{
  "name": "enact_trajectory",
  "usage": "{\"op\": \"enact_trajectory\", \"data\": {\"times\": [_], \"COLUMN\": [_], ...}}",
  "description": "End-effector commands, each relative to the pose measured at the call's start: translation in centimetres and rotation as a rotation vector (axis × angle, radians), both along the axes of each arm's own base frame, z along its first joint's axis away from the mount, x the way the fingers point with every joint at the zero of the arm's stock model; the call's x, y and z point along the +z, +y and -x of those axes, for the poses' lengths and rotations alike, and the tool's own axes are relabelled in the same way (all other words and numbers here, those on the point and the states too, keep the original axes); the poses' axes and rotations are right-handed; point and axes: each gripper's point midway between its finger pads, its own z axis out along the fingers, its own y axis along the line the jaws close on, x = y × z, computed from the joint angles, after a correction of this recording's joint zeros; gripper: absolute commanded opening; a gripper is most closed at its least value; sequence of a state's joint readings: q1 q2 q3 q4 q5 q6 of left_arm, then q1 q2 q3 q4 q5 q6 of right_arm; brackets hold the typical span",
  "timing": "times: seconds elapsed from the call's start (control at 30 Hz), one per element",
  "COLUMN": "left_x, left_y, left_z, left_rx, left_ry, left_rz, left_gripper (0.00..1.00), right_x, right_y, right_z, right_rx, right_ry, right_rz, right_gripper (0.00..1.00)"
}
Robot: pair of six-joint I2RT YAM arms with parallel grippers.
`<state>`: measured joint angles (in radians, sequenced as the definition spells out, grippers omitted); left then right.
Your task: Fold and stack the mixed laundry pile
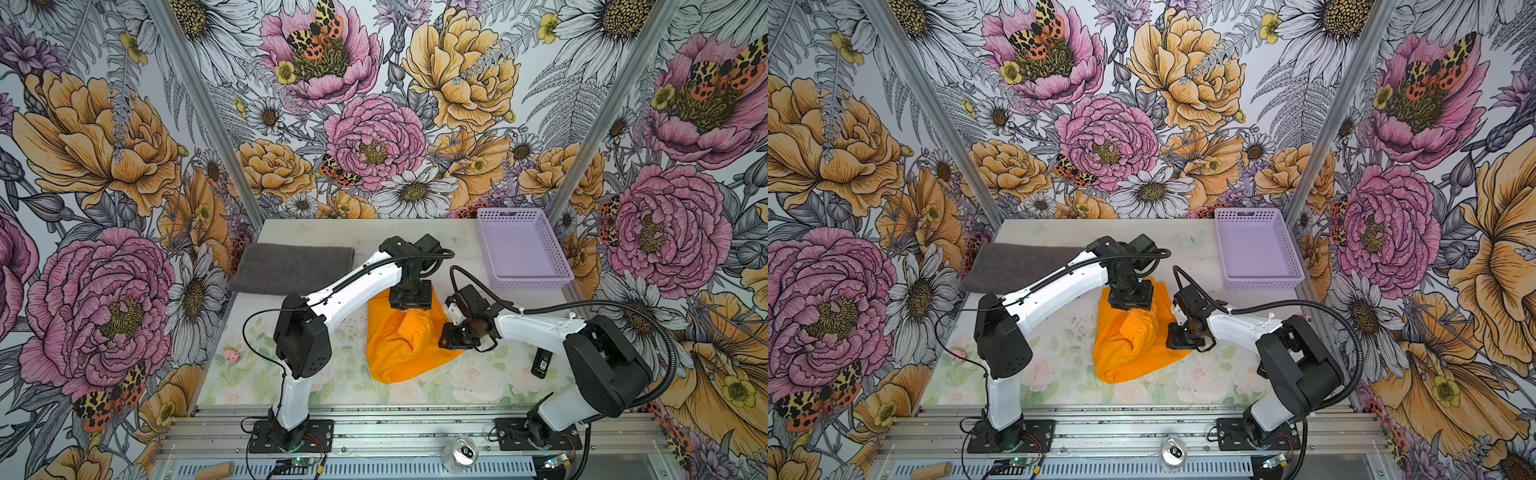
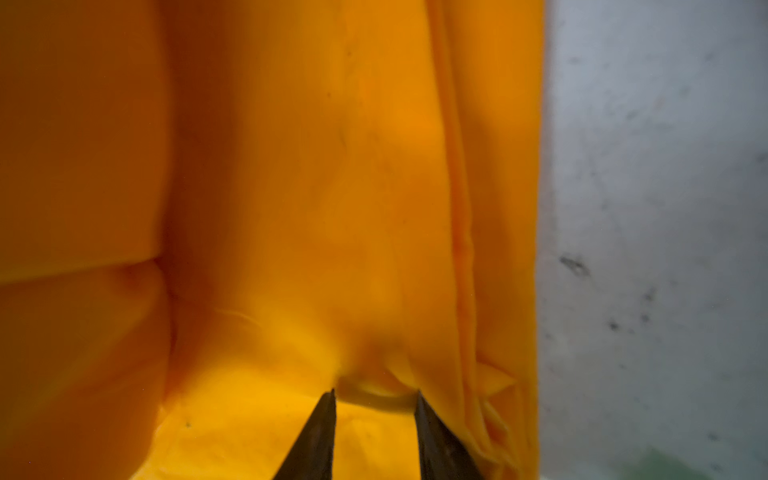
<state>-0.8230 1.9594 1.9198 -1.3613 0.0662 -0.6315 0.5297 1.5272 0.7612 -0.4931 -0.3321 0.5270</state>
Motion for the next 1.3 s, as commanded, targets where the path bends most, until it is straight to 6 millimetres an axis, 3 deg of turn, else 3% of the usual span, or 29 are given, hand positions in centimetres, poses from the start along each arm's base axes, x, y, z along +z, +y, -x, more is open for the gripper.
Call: {"op": "enact_trajectory", "data": {"times": [0.0, 0.17, 0.33, 0.47, 0.6, 0.7, 0.77, 0.9, 1.07, 1.17, 1.27], "left_x": [3.3, 5.9, 5.2, 2.9, 0.7, -0.7, -1.4, -2.7, -3.9, -4.7, -5.2], "left_y": [-1.1, -0.3, 3.5, 5.7, 6.7, 6.8, 7.0, 7.7, 9.3, 10.0, 10.3], "left_z": [-1.0, -1.3, -1.0, -0.6, -0.5, -0.5, -0.5, 0.0, 0.9, 1.2, 1.2], "left_rx": [0.017, 0.044, 0.095, 0.145, 0.166, 0.163, 0.163, 0.17, 0.195, 0.208, 0.215], "left_ry": [-0.089, -0.162, -0.172, -0.159, -0.145, -0.13, -0.125, -0.108, -0.092, -0.084, -0.079], "left_rz": [0.069, 0.094, 0.074, 0.093, 0.103, 0.107, 0.107, 0.103, 0.105, 0.112, 0.118], "left_gripper": [0.81, 0.9, 0.95, 0.95, 0.95, 0.96, 0.96, 0.96, 0.96, 0.96, 0.96], "right_x": [0.7, 4.5, 9.0, 12.0, 14.1, 13.1, 11.5, 8.1, 4.8, 4.6, 6.5], "right_y": [-2.6, -5.1, -5.9, -4.3, -0.9, 1.0, 0.9, -1.6, -5.4, -6.5, -6.2], "right_z": [0.1, 0.4, 0.7, 0.7, 0.6, 0.3, 0.1, 0.1, 2.2, 2.4, 1.4], "right_rx": [-0.067, -0.129, -0.162, -0.144, -0.061, -0.015, 0.0, -0.006, -0.08, -0.115, -0.126], "right_ry": [-0.026, -0.082, -0.148, -0.196, -0.247, -0.232, -0.222, -0.197, -0.103, -0.097, -0.141], "right_rz": [0.075, 0.118, 0.113, 0.048, 0.003, 0.012, 0.068, 0.232, 0.335, 0.344, 0.323], "right_gripper": [0.39, 0.42, 0.43, 0.44, 0.47, 0.48, 0.48, 0.47, 0.42, 0.41, 0.41]}}
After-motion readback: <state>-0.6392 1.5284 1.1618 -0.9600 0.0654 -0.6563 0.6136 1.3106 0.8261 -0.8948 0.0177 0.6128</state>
